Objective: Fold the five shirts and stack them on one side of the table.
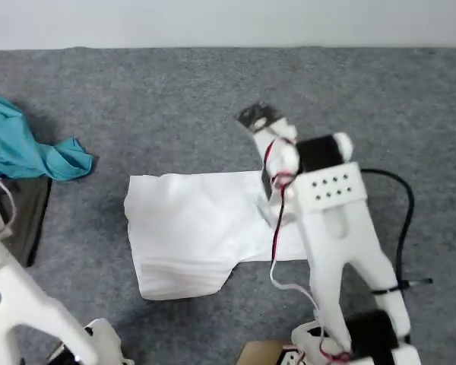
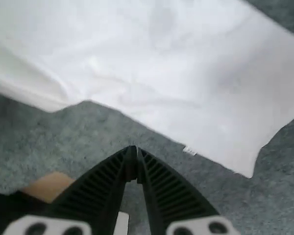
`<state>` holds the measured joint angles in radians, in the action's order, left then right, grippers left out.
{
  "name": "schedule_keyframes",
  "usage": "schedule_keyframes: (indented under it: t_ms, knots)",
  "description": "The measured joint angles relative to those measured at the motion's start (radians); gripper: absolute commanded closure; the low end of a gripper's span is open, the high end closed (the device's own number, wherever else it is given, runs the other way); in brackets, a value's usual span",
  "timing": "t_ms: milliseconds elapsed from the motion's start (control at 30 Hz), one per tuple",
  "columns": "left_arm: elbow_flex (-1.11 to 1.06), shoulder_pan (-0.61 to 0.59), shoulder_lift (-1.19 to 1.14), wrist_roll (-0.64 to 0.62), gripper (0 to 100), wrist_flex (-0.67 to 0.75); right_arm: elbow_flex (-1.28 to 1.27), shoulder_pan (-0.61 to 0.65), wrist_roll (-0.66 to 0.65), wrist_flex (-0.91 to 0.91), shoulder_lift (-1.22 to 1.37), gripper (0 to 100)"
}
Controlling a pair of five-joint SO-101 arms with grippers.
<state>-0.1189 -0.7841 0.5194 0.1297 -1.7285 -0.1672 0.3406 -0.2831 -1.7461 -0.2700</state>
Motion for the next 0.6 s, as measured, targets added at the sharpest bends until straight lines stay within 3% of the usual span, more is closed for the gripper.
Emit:
schedule_keyframes:
  t_ms: [367, 600]
  knots:
    - [-0.362, -0.014, 0.198, -0.087, 100, 0.144, -0.195, 0.041, -0.074, 0.072, -0.112, 98.8]
    - [-0.526, -0.014, 0.354, -0.064, 100, 0.256, -0.285, 0.229, -0.077, 0.209, -0.115, 98.8]
